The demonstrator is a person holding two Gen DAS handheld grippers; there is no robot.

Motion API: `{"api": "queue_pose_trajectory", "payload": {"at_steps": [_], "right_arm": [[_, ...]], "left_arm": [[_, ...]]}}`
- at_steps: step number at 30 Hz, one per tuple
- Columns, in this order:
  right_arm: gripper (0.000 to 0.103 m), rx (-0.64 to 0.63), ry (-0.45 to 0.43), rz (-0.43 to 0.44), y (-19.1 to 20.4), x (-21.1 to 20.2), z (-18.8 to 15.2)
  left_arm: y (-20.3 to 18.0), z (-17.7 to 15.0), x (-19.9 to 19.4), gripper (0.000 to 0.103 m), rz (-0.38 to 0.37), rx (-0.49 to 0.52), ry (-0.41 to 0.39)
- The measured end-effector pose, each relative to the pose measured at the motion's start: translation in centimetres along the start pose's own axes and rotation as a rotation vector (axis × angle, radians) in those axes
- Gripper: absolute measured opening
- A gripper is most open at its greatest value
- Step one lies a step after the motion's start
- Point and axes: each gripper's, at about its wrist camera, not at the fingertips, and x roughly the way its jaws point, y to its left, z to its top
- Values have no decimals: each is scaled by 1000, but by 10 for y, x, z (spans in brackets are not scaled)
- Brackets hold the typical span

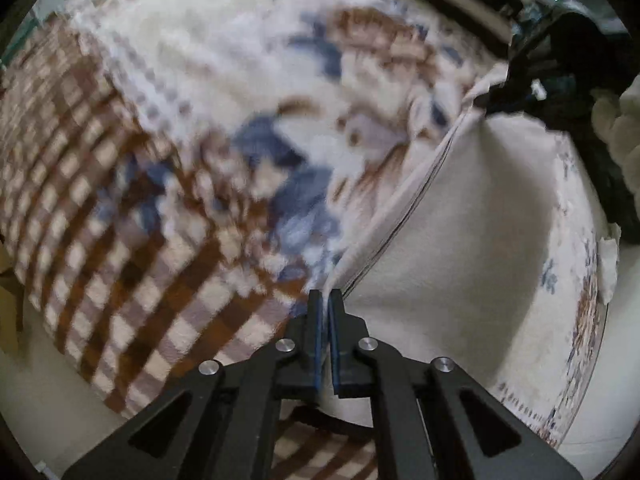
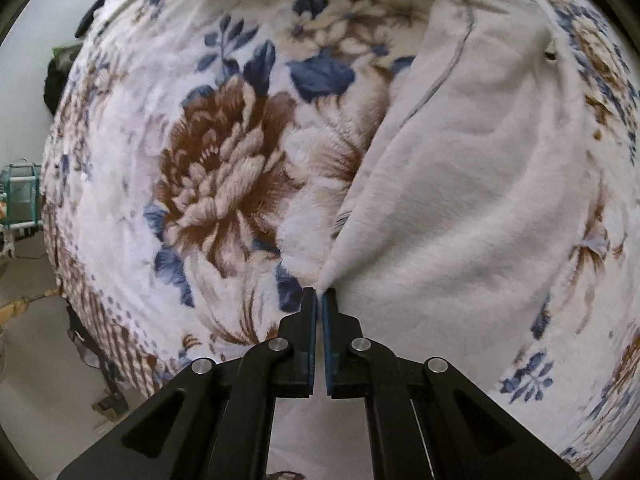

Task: Fold small clothes

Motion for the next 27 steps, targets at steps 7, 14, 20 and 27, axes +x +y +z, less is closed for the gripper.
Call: {"api": "queue_pose_trajectory", "payload": {"at_steps": [7,14,20,27], "right_arm": [[25,-49,34,149,-13,-27,14],[42,71,-215,11,-103,-111,71],[42,279,-208,46,-194,-96,108],[36,350,-176,174,-229,-51,108]], "left_arm": [[11,8,-11,13,-60,-43,28],[-20,59,-41,29,-104,-11,-34],[-103,161,-24,29,-200,116,-84],[-213,273,52,29,-247,321,14]]}}
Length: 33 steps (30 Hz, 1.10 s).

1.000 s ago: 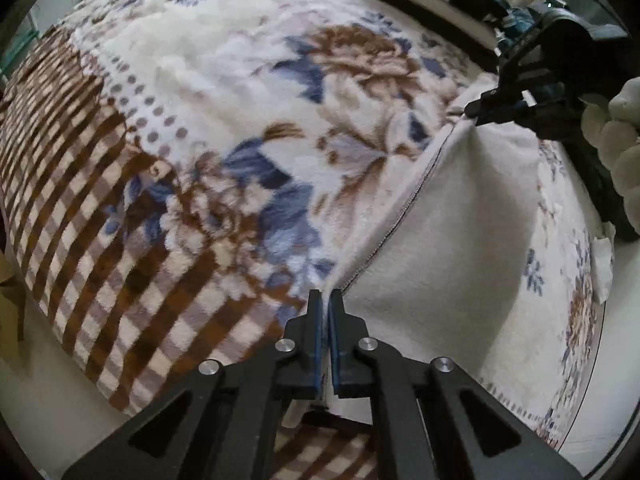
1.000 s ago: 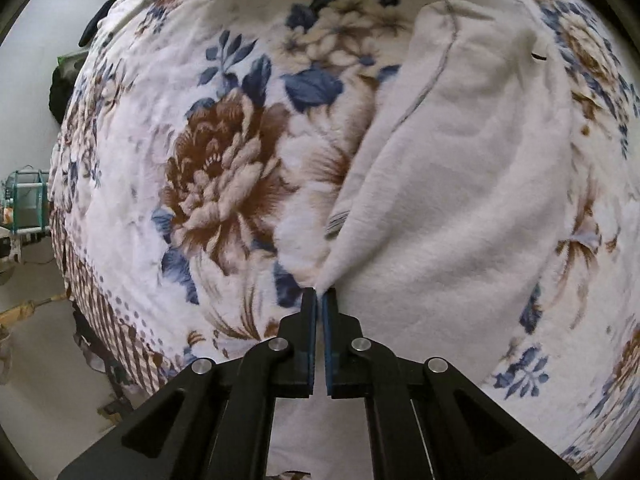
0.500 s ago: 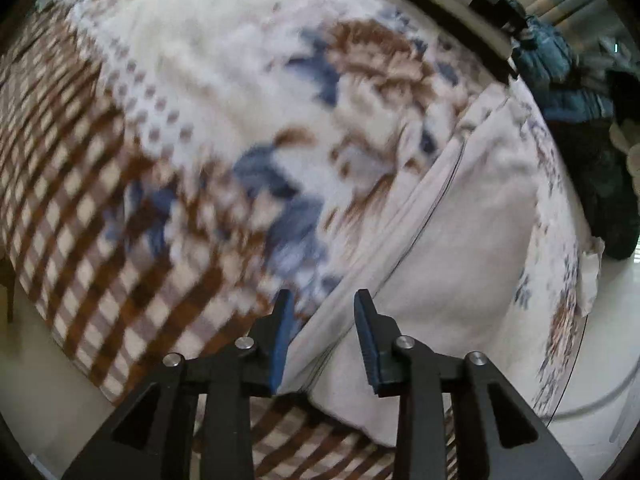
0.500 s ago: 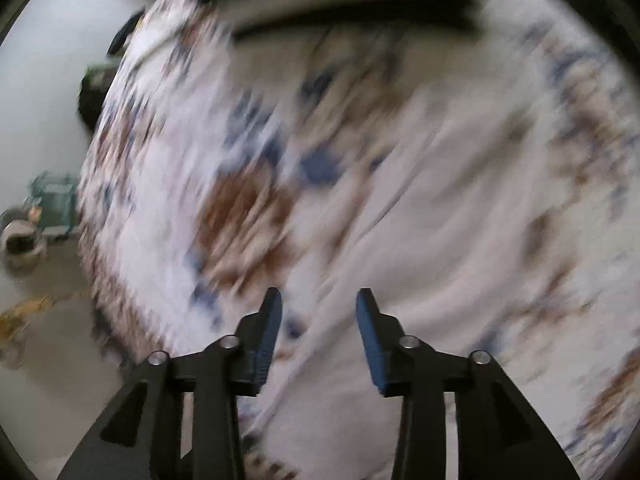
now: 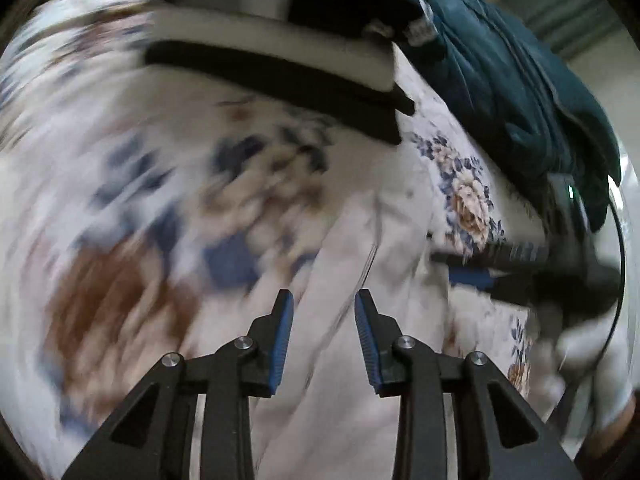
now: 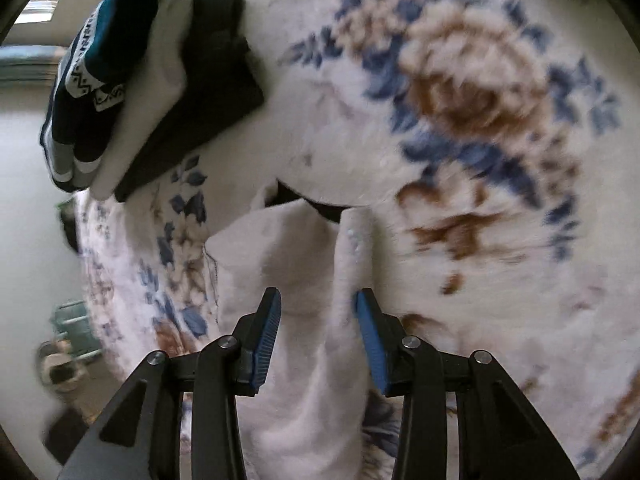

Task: Fold small clothes

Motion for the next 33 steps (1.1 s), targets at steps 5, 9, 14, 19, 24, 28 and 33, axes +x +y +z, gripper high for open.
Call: {"api": "queue_pose_trajectory", "payload": {"at_steps": [5,9,14,19,24,28,33], "right_arm": [[36,96,4,59,-30,2,1],[37,118,24,172,-34,-2,-6],[25,112,11,152,-30,3,-16],[6,76,-59,103,-21,-1,-13],[6,79,-30,69,-19,0,-5],[13,82,12,132,-22,-17,-21],[57,27,58,132,-29,-41,-82]], "left_arm": [[-22,48,57,29,-43,81,130],[-29,52,71,22,-61,128,142],[-17,58,65,3,-40,132,98],[6,68,51,2,-1,93,56],[25,72,65,8,-51,-17,142],[29,59,29,30,-86,-44,100],[32,-7,-36,31,-99,-10,83]]}}
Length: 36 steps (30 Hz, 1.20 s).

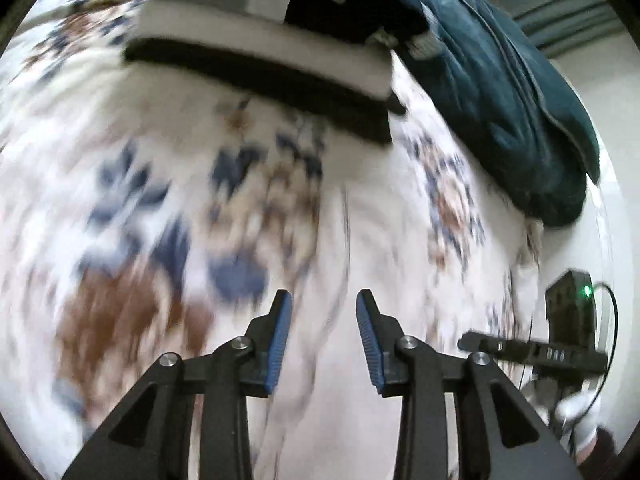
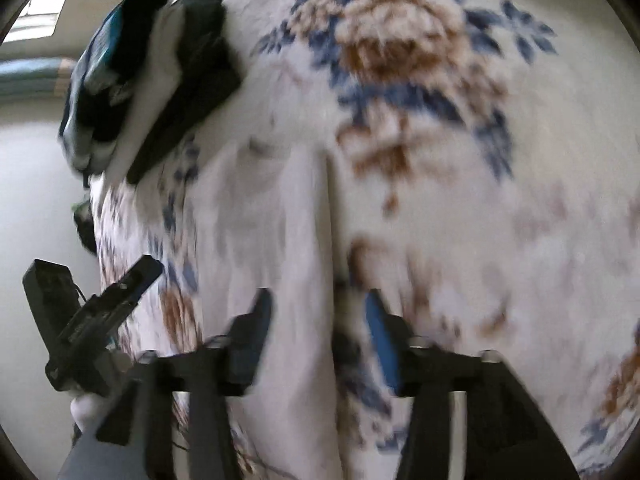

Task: Fold small clothes

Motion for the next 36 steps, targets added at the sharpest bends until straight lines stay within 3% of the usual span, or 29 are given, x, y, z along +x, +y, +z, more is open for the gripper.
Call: {"api": "queue_pose_trajectory", "payload": {"at_steps": [7,9,14,17,19,21,24,25,26,29,33,35,36], "right_arm": [[57,37,159,42,-19,10,-122],[57,58,206,57,-27,20,-156],[57,78,335,73,-29,65,-239],[57,121,377,79,-32,92,-276],[57,122,391,54,-32,110,-294],[57,137,390,31,-31,125,-311],[56,206,346,53,-35,139,-339],[37,211,310,53,-34,138,-346],[6,209,277,24,-32,136,-353],[7,228,190,-19,-31,125,-376],[7,290,202,-40,-39,120,-384],[18,279,193,-35,-37,101,-376],[20,262,163,-32,-31,88,-372]], "left_arm": [[19,-146,-51,31,85,-75,121],[32,-188,-51,31,131,-136,162],[56,-250,-36,31,212,-214,225],[64,-266,-24,28,197,-232,217],[64,-272,-15,28,189,-187,202],[63,-275,-6,15,184,-152,206],[63,-278,-7,8,154,-85,194],[62,-278,-9,8,144,-61,190],[61,-279,-12,7,136,-45,187],[69,-285,-13,7,122,-1,213],[67,-276,-16,13,109,23,264],[53,-260,-37,20,110,61,240],[46,-249,-48,29,103,79,213]]}}
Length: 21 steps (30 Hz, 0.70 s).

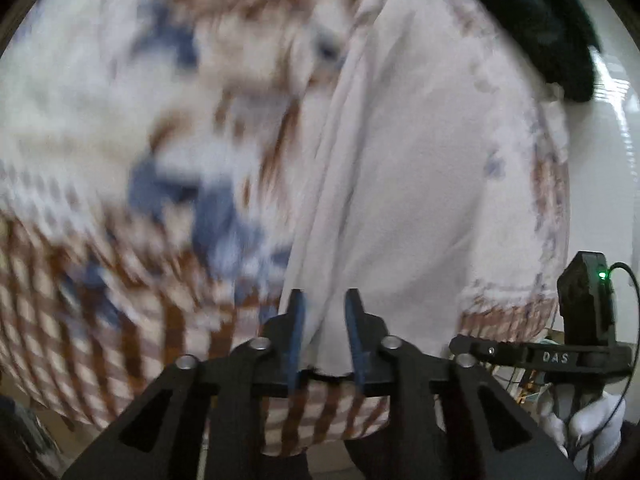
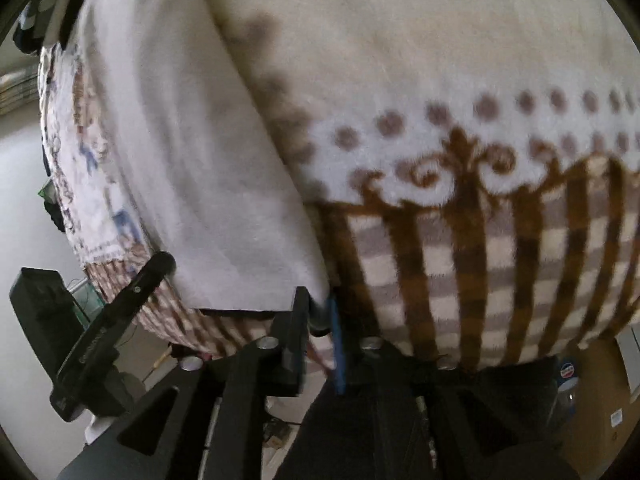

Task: Fold small clothes

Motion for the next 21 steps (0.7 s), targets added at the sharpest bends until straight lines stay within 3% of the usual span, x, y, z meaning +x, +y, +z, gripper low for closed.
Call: {"api": "queue_pose_trajectory", "payload": {"at_steps": [2,3,5,7,11,13,15,18,21], "right_arm": [[49,-16,-60,-6,13,-26,11],[56,-19,-97,-8,20,-40,19],[59,-9,-171,11,28,-67,40],[59,-9,-207,59,36,-83,73],[59,4,-256,105,53,-94,148],[59,5,-246,125,58,-93,179],[59,1,-223,140,62,-94,204],[59,-41,-201,120,73,-90,225],[59,-50,-182,113,76,-87,242]], "left_arm": [[-16,27,-29,42,-7,30,-75],[-21,37,-35,52,-19,35,-91],[-34,73,-44,62,-57,41,-137],[-42,107,-36,62,-60,47,-157],[-52,171,14,61,-16,60,-115],[-50,183,28,56,12,62,-105],[-53,189,41,6,13,71,-101],[-47,191,48,5,56,66,-105],[-26,191,58,5,91,-3,-90]]}}
